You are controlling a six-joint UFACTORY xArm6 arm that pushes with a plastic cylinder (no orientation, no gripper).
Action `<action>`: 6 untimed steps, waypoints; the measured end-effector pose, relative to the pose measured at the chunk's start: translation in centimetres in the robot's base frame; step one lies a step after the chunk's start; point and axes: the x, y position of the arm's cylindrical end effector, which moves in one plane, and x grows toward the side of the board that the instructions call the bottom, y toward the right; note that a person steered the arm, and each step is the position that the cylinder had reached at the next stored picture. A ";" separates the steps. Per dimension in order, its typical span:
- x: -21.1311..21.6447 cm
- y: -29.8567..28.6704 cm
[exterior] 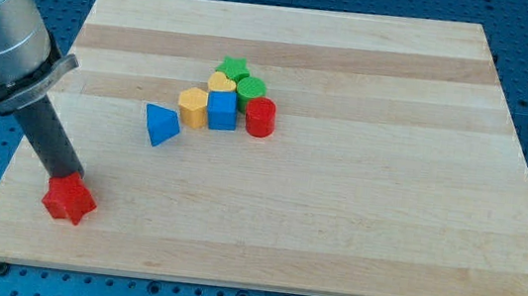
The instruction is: Move red star to the bottom left corner of the board
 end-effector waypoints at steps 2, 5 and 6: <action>-1.2 7.5; 2.7 3.9; 2.7 1.8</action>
